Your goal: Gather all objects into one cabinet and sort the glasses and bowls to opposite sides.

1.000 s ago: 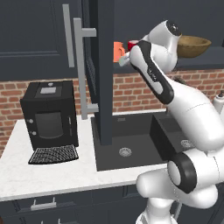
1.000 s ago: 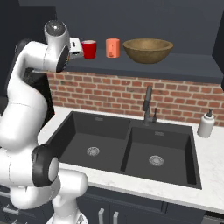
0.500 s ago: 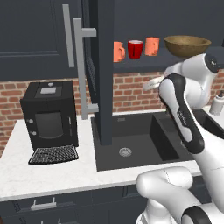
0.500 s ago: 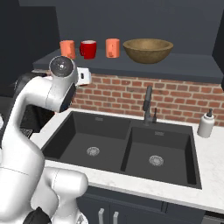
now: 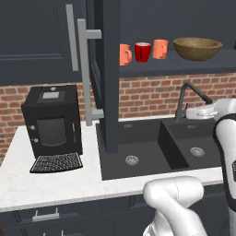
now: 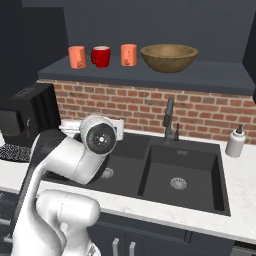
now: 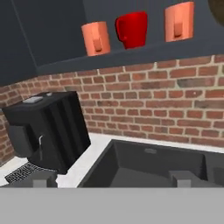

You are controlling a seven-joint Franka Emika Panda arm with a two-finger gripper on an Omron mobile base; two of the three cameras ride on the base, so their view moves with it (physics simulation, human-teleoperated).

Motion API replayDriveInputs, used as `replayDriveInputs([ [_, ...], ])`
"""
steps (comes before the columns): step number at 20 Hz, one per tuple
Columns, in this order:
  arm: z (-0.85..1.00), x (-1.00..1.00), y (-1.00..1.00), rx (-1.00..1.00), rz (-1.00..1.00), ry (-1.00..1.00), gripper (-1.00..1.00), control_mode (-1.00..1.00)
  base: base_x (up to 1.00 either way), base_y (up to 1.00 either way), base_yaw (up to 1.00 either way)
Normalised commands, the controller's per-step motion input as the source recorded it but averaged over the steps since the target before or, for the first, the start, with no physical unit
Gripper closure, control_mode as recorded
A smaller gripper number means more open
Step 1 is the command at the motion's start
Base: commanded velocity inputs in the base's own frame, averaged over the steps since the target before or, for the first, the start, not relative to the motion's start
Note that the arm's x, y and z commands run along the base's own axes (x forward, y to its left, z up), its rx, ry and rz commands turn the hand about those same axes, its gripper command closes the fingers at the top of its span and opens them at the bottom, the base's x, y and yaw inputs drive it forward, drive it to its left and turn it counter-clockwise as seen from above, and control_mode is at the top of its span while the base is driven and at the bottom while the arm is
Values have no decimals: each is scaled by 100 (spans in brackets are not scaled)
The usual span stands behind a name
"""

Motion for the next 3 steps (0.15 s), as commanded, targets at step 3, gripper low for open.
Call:
replayDriveInputs([
  [3,0,0,0,0,0,0,-100,-100,0,0,0],
])
